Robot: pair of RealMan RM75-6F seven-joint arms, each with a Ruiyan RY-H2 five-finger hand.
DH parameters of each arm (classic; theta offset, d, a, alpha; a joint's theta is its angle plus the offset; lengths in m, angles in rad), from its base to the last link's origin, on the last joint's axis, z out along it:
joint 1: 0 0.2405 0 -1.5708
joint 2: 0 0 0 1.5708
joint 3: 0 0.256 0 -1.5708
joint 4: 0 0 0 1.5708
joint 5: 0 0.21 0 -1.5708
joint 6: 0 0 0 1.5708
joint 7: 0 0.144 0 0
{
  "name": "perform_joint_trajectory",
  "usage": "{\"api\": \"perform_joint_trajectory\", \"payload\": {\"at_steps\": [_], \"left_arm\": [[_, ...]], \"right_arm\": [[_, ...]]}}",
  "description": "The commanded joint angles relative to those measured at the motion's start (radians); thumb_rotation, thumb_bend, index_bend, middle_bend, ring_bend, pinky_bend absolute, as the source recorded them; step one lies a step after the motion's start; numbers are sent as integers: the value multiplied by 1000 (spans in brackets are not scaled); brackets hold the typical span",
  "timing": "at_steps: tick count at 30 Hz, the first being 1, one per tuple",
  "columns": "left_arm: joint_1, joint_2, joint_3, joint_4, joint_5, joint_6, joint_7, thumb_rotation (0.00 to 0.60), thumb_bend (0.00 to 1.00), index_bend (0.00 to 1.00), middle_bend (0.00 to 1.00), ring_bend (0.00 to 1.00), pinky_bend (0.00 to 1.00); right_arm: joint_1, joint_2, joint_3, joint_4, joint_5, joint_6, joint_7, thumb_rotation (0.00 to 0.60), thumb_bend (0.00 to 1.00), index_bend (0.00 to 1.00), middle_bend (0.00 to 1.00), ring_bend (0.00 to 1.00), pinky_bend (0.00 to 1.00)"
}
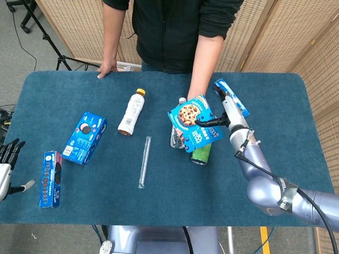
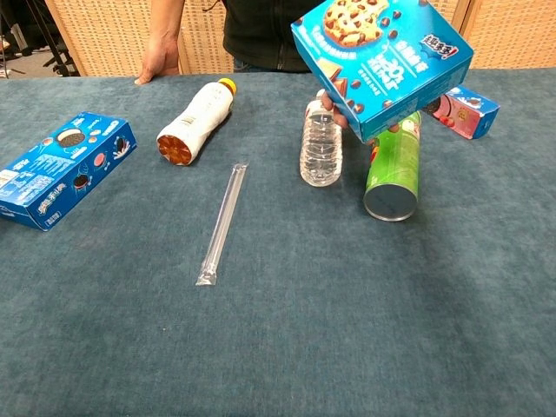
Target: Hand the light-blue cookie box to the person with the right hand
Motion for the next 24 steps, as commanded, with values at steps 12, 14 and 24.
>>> {"api": "perform_joint_trajectory", "payload": {"at_steps": [12, 14, 24], "left_arm": [[7, -3, 5, 8, 14, 17, -5, 600, 0, 0, 0, 0, 0], [9, -6, 6, 10, 17, 21, -1, 600, 0, 0, 0, 0, 0], [17, -25, 12, 17, 27, 38, 24, 600, 0, 0, 0, 0, 0]], "right_arm": [[-385, 12, -307, -84, -1039, 528, -214, 600, 0, 2, 0, 0, 0], [-478, -40, -388, 35, -1230, 595, -174, 600, 0, 2, 0, 0, 0], [-759, -230, -510, 525, -1575, 796, -68, 600, 0, 2, 0, 0, 0]]}}
